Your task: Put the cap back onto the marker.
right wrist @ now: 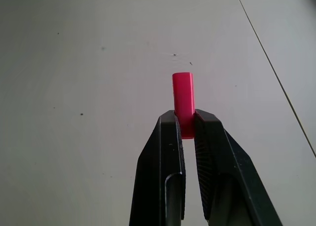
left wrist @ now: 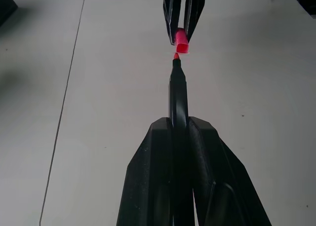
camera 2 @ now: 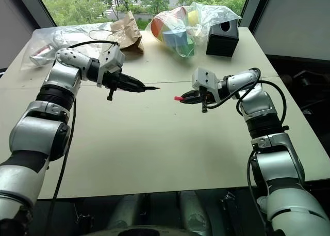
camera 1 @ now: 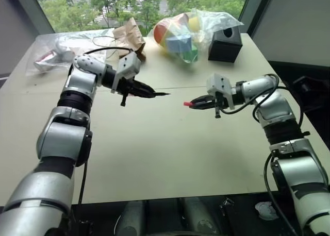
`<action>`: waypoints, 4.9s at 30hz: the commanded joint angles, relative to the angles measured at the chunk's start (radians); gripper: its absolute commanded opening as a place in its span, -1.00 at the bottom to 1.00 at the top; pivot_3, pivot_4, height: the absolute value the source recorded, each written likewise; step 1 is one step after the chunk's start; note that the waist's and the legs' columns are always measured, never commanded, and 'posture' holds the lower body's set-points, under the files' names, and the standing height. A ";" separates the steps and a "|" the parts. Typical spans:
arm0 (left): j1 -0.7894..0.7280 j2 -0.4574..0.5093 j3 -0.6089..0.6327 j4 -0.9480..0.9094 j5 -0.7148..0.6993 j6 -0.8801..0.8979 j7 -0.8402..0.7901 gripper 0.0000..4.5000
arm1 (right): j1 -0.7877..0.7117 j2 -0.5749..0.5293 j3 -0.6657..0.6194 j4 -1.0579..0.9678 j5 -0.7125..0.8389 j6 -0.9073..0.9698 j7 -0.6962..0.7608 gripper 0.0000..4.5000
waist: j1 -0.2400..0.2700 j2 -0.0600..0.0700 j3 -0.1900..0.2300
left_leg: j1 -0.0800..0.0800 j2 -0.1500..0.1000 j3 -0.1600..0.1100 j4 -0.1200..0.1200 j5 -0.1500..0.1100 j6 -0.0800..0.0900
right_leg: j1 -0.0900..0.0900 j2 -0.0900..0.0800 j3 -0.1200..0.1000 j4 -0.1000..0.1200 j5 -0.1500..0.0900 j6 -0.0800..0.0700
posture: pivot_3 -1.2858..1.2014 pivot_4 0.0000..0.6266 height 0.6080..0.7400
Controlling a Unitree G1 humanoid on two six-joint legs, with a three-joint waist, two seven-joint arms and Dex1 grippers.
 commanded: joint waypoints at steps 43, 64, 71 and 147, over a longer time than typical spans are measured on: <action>-0.023 -0.035 0.025 0.090 0.048 -0.118 0.014 -0.87 | 0.024 0.055 0.000 -0.120 0.038 0.042 -0.084 -0.99 | 0.001 0.000 0.000 | -0.002 0.000 0.000 0.000 0.000 0.000 | -0.004 0.000 0.000 0.003 0.000 0.000 | 0.03 -0.52 1.00; -0.024 -0.063 0.024 0.092 0.053 -0.125 0.039 -0.87 | 0.018 0.074 0.001 -0.099 0.039 0.033 -0.103 -0.99 | 0.001 0.000 0.000 | -0.002 0.000 0.000 0.000 0.000 0.000 | -0.004 0.000 0.000 0.004 0.000 0.000 | 0.03 -0.52 1.00; -0.026 -0.087 0.006 0.083 0.076 -0.138 0.074 -0.87 | 0.006 0.085 0.015 -0.080 0.030 0.021 -0.100 -0.99 | 0.002 0.000 0.000 | -0.002 0.000 0.000 0.001 0.000 0.000 | -0.004 0.000 0.000 0.004 0.000 0.000 | 0.03 -0.52 1.00; -0.044 -0.044 -0.016 0.059 0.188 -0.215 0.138 -0.87 | -0.202 0.086 0.063 0.183 -0.202 0.022 -0.272 -0.26 | 0.000 0.000 0.000 | -0.002 -0.001 0.000 0.001 0.000 0.000 | -0.005 0.000 0.000 0.007 0.000 0.000 | 0.03 -0.52 1.00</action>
